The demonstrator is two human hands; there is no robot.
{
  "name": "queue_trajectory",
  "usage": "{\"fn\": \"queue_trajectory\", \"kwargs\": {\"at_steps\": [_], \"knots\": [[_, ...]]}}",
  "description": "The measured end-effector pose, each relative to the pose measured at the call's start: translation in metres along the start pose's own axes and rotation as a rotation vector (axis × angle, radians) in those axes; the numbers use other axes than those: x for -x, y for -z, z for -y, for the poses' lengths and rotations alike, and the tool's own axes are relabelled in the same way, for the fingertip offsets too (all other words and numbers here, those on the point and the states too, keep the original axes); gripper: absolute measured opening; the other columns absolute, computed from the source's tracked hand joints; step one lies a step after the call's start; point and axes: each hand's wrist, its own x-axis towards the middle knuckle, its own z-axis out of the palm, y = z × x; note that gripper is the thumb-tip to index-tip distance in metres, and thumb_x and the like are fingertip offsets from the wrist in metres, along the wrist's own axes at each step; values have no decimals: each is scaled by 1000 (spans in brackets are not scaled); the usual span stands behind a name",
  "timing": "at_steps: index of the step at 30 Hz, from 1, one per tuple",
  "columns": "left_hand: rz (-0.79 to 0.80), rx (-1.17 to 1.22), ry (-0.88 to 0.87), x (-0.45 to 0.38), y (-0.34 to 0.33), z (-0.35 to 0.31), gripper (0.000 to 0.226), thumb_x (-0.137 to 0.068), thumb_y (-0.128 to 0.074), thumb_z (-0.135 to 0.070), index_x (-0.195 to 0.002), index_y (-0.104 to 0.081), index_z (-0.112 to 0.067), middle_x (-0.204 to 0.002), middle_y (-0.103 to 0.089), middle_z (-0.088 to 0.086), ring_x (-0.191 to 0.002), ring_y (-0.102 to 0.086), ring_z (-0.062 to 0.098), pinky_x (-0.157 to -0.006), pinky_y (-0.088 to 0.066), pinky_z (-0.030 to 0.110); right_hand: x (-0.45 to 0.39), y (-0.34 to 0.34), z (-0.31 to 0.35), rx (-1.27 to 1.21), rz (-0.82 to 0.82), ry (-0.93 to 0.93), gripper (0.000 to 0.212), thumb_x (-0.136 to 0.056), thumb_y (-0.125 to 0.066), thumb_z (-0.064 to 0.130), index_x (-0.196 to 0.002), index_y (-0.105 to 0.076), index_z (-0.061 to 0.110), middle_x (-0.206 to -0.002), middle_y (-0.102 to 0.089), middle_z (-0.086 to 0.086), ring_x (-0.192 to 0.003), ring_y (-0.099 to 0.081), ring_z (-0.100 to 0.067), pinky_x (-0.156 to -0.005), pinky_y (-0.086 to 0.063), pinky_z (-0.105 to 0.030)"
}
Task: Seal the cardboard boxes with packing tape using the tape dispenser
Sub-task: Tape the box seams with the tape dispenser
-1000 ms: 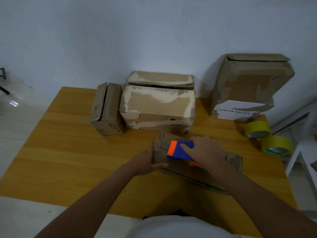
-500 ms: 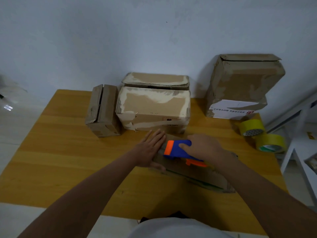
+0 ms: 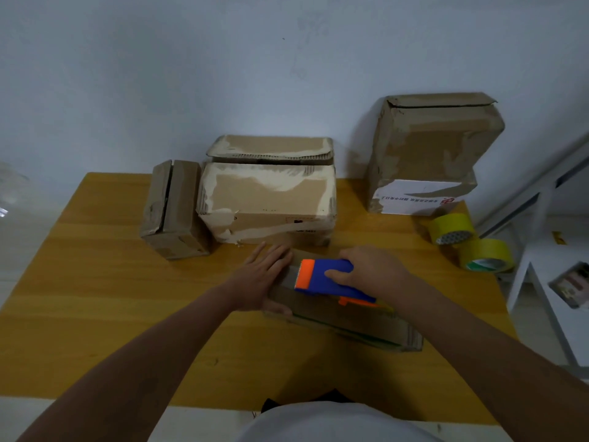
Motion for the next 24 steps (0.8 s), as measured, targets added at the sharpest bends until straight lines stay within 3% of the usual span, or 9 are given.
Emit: {"fn": "queue_trajectory", "kwargs": {"at_steps": [8, 13, 20, 24], "knots": [[-19, 15, 7, 0, 0, -2, 127, -66, -34, -97, -157, -5, -14, -165, -4, 8, -152, 4, 20, -120, 15, 42, 17, -2, -35, 23, 24, -61, 36, -92, -48, 61, -95, -54, 26, -78, -49, 8, -70, -48, -8, -60, -38, -26], [1, -38, 9, -1, 4, -4, 128, -65, -32, -98, -157, -6, -12, -165, -5, 9, -152, 1, 21, -117, 20, 42, 13, -10, -25, 71, 14, -97, 43, -91, -48, 62, -100, -58, 21, -90, -56, 1, -80, -55, -15, -65, -43, -28], [63, -87, -64, -23, 10, -31, 132, -63, -29, -98, -154, 22, -16, -159, 31, 9, -147, 29, 24, -110, 31, 44, 14, -10, -22, 92, 10, -124, 41, -92, -47, 62, -97, -52, 21, -87, -50, 1, -77, -50, -15, -66, -40, -29], [66, -72, -82, -35, 4, -47, 131, -68, -38, -94, -155, 17, -13, -164, 18, 8, -150, 20, 22, -117, 22, 44, 13, -8, -21, 113, -1, -105, 46, -90, -46, 64, -102, -56, 21, -89, -54, 0, -81, -54, -17, -69, -43, -30]]}}
